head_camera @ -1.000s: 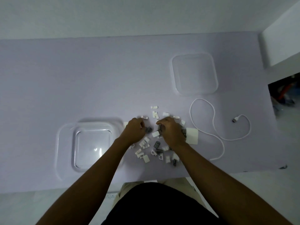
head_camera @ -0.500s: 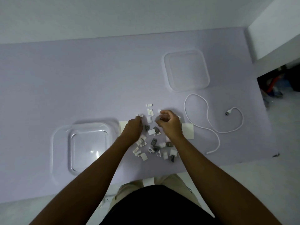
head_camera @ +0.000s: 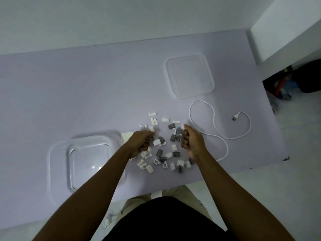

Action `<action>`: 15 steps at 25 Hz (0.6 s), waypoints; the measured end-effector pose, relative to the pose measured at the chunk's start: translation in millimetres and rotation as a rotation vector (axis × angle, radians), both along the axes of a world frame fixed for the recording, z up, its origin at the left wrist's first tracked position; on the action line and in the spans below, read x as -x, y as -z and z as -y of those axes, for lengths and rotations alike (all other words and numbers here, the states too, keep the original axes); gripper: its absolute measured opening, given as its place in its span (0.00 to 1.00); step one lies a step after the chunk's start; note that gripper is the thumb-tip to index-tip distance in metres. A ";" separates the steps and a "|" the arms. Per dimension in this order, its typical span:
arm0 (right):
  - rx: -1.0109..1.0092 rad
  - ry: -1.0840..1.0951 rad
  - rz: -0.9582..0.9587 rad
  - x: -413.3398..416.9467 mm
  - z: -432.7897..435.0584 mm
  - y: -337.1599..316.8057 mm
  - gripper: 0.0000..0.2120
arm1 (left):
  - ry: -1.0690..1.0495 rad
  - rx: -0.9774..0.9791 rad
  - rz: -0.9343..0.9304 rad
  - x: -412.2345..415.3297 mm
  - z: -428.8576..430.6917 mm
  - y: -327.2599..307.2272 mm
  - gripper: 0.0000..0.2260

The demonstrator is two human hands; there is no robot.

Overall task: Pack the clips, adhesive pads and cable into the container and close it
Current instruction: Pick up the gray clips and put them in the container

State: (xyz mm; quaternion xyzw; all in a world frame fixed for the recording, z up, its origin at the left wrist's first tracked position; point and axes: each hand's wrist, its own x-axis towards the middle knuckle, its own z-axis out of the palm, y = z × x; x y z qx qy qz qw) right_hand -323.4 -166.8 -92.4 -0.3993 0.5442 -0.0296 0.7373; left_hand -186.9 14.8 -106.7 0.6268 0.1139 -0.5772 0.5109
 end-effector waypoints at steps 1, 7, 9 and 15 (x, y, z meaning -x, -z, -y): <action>0.231 -0.127 -0.111 3.4 1.9 5.7 0.17 | 0.043 -0.021 0.067 1.2 1.4 0.1 0.11; 0.872 -0.535 -0.206 3.6 0.2 27.9 0.11 | 0.277 -0.247 0.611 -2.4 1.7 5.1 0.15; 0.904 -0.633 -0.259 -2.3 -0.1 35.2 0.16 | 0.438 -0.340 0.801 1.2 2.3 5.4 0.19; 0.986 -0.659 -0.266 -5.1 1.0 38.7 0.05 | 0.793 -0.412 0.828 14.7 14.0 8.0 0.15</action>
